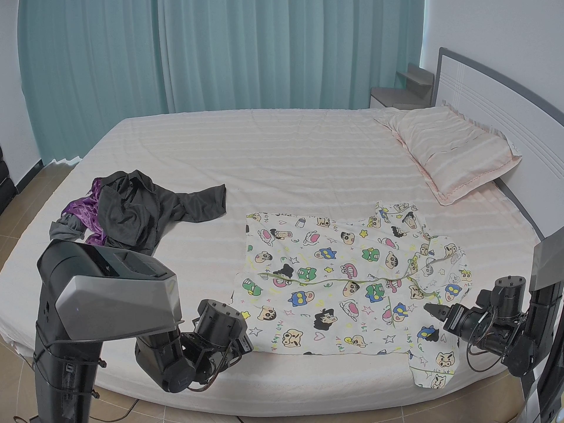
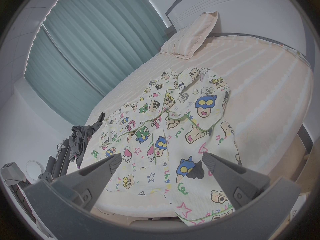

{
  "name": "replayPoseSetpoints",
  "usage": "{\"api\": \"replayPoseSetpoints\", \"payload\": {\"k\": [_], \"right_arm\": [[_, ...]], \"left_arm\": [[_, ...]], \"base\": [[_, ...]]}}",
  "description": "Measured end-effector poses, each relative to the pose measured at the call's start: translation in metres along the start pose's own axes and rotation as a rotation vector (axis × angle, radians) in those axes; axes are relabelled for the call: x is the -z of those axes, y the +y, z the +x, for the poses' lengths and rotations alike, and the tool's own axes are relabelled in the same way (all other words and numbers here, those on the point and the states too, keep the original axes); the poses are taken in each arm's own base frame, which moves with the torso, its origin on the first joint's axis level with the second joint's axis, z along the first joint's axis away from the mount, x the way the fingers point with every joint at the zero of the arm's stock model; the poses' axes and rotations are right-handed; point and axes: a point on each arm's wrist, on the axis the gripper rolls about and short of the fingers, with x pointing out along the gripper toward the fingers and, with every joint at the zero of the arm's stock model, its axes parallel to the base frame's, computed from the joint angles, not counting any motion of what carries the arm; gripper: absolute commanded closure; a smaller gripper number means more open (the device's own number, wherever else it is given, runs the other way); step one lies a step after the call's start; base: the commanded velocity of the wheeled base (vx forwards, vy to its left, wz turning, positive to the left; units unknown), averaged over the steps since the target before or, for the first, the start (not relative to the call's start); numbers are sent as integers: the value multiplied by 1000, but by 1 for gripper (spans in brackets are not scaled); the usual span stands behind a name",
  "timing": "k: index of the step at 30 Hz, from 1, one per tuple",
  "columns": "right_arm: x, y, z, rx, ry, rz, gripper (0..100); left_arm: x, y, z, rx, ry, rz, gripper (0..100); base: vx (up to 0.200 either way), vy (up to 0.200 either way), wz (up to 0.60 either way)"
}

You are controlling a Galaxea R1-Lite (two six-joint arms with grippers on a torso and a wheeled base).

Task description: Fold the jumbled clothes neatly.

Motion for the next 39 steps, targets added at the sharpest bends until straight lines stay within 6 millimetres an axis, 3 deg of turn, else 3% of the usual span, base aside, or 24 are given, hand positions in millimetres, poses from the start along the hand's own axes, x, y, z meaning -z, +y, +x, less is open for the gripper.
{"api": "replayPoseSetpoints", "payload": {"k": [15,29,30,39], "right_arm": [[0,0,0,0,0,-4,0],[0,0,0,0,0,-4,0],[0,0,0,0,0,-3,0],[0,0,0,-1,-1,-3,0]], "left_arm": [[21,18,-31,-62,61,39,100],[26,27,-44,-85,85,42,100],[25,28,-46,-83,84,38,0],[7,25,-72,-12,63,-29,0]], "base": [[0,0,0],[0,0,0],[0,0,0],[0,0,0]]}}
